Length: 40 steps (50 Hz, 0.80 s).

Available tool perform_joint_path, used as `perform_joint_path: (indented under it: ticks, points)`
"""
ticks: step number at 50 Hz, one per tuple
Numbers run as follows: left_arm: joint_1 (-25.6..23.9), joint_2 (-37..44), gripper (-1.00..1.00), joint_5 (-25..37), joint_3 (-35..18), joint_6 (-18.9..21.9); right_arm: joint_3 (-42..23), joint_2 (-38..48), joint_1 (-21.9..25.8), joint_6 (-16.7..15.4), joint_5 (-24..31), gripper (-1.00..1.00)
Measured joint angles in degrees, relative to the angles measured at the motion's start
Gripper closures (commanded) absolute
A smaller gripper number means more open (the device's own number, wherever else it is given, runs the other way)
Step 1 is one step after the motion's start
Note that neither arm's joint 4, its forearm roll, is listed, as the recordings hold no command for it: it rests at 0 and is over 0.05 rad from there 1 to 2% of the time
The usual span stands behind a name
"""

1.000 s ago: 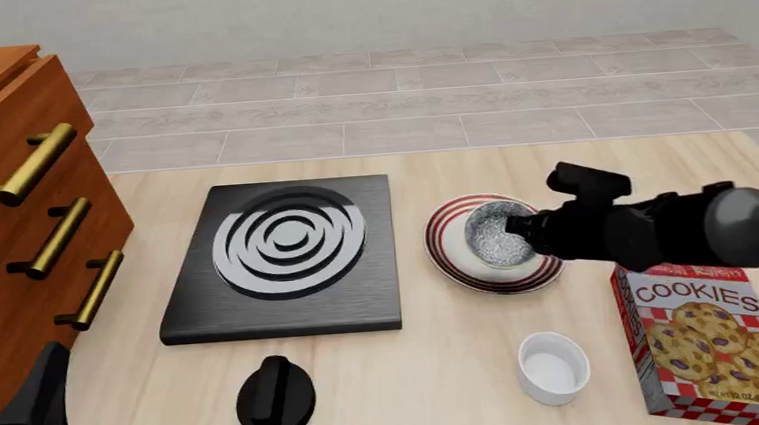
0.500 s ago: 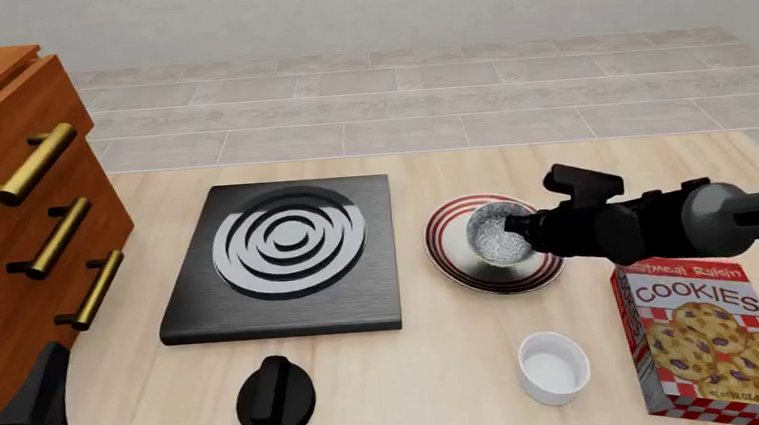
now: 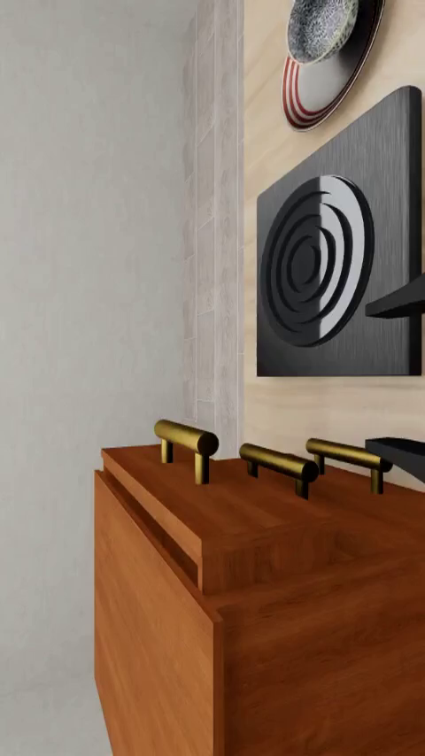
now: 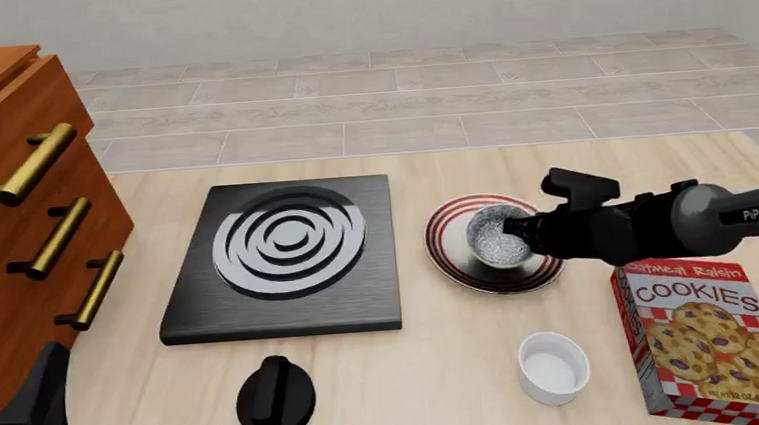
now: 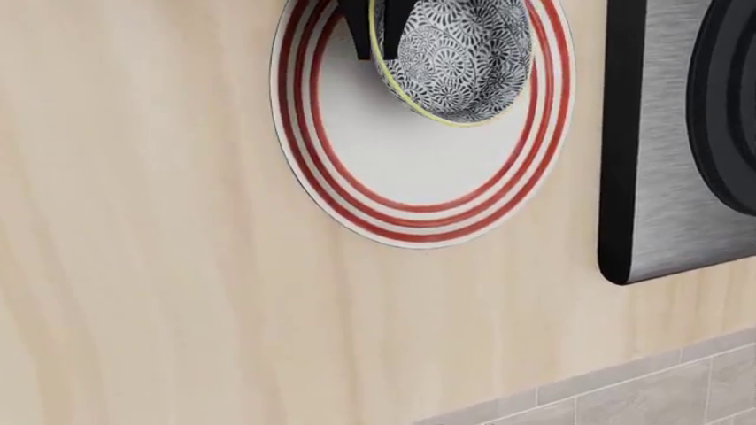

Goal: Pick the akita bowl next to the ramekin and place it on the plate.

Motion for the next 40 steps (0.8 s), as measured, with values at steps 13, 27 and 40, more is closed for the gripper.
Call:
perform_joint_path:
  ticks: [13,27,40]
  points:
    - [0.0,0.0,-1.0,0.0,0.0,0.0,-0.2,0.4,-0.1,0.0,-0.3,1.0]
    - [0.0,0.0,-1.0,0.0,0.0,0.0,-0.5,0.6,-0.1,0.1,-0.4,-1.0]
    - [0.0,0.0,-1.0,0.0,0.0,0.0,-1.0,-0.8,0.0,0.3,0.6,-1.0]
